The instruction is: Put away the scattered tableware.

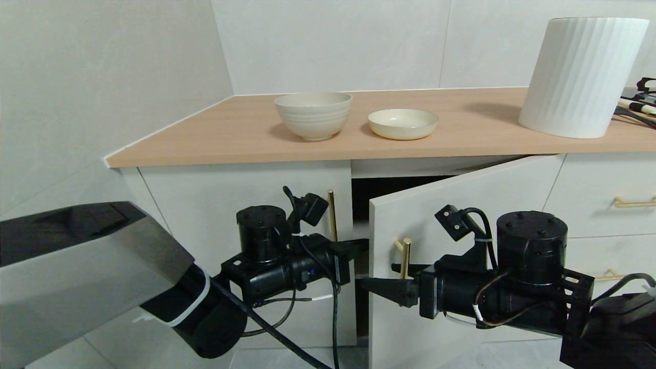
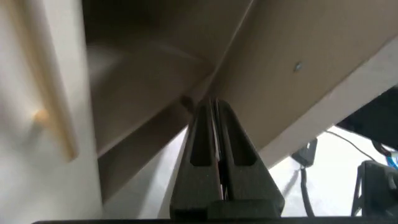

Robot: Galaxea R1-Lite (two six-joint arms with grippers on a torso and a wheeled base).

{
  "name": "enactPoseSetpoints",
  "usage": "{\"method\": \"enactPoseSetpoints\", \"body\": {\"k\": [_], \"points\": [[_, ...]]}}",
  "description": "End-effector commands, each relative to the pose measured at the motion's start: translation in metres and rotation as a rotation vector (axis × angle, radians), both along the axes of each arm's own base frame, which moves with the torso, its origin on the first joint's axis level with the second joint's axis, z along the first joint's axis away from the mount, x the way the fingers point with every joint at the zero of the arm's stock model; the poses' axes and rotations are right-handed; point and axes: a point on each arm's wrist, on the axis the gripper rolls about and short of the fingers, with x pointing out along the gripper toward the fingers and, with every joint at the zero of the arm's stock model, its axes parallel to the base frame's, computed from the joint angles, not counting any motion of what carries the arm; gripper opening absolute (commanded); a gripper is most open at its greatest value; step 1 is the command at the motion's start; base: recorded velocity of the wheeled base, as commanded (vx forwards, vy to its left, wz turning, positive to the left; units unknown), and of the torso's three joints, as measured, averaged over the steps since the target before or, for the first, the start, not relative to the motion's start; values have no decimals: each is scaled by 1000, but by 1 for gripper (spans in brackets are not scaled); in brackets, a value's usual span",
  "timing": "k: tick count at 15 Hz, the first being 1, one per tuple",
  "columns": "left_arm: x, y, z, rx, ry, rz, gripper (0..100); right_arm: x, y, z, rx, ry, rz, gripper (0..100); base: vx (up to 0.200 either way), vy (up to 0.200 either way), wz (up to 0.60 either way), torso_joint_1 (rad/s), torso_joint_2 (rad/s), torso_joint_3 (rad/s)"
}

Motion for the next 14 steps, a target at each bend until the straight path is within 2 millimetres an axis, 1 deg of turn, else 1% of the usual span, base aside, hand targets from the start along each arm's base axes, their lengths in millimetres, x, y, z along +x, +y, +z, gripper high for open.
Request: {"method": "enactPoseSetpoints", "body": {"k": [1,3,5,6,7,9,10,11,12,13,14], "points": [[1,-9,-11,4,4,-3,0,-1,-3,1,1,-4,-7,100,0,0,0,0,0,0],[2,-20,-13,-25,-44,-11,0,0,-4,1,-2,-3,-11,100,0,0,0,0,0,0],[1,-27,-17,-24,-42,-28,0,3,-9,-1,-18,-21,-31,100,0,0,0,0,0,0],[0,-30,-20,-22,-38,-36,0,4,-15,-7,-78,-82,-50,100,0,0,0,0,0,0],[0,-31,-19,-23,-41,-39,0,6,-20,-9,-127,-144,-91,100,0,0,0,0,0,0],[0,-32,-19,-25,-44,-39,0,6,-25,-5,-132,-164,-118,100,0,0,0,0,0,0],[0,-32,-18,-30,-50,-39,0,5,-35,-3,-138,-172,-142,100,0,0,0,0,0,0],[0,-32,-18,-31,-51,-40,0,6,-38,-2,-149,-186,-150,100,0,0,0,0,0,0],[0,-32,-18,-31,-51,-39,0,12,-51,-5,-205,-236,-179,100,0,0,0,0,0,0],[0,-32,-17,-31,-52,-37,0,12,-54,-6,-224,-255,-182,100,0,0,0,0,0,0],[1,-32,-17,-31,-54,-27,0,7,-58,-3,-229,-260,-182,100,0,0,0,0,0,0]]}}
